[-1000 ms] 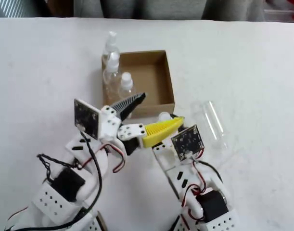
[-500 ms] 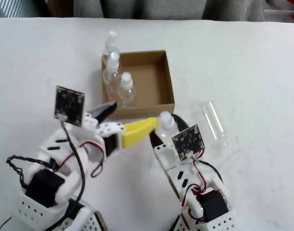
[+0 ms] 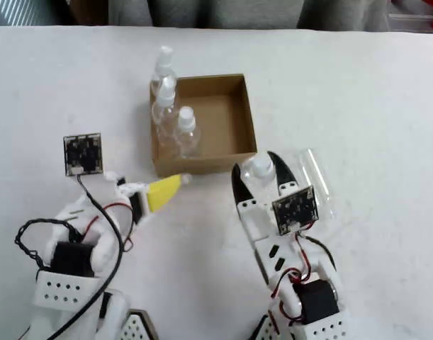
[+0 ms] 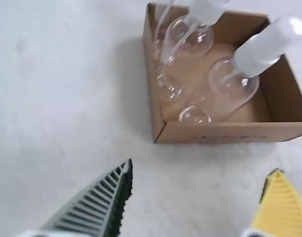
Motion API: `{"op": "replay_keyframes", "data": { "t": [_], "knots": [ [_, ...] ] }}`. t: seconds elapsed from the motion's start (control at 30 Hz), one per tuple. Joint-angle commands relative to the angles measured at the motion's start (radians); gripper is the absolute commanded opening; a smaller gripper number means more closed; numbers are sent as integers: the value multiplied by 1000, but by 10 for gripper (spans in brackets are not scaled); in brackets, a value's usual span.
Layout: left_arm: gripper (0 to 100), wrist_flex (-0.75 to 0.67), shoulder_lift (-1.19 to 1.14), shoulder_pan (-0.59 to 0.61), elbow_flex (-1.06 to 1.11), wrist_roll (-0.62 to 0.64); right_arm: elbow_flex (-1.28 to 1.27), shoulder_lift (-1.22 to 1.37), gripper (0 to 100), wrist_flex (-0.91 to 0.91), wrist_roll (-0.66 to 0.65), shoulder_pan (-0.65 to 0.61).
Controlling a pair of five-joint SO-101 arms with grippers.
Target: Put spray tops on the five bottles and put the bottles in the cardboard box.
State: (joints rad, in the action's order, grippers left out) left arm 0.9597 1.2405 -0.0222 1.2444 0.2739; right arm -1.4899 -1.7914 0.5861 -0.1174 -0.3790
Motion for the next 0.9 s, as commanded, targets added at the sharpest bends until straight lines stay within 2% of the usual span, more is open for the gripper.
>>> {"op": "replay_keyframes", "data": {
  "t": [0.0,0.1,0.17,0.23,0.3,0.4,0.5,0.67,0.87],
  "knots": [
    [408,-6,13,16,37,11,35,-8,108,-91,5,15],
    [407,-20,13,16,80,20,37,-7,108,-153,5,16],
    [404,-60,13,16,115,77,37,-7,108,-182,8,27],
    [356,-110,13,15,150,101,37,-5,108,-220,5,28],
    [249,-170,13,16,175,100,37,-5,108,-263,5,30],
    [2,-284,13,39,192,95,37,-5,108,-308,5,30],
    [85,-318,13,65,219,43,37,-5,108,-318,5,28],
    [23,-371,13,42,276,18,37,-5,108,-363,5,28],
    [24,-503,13,39,354,-57,37,-4,108,-397,5,27]
  ]
}}
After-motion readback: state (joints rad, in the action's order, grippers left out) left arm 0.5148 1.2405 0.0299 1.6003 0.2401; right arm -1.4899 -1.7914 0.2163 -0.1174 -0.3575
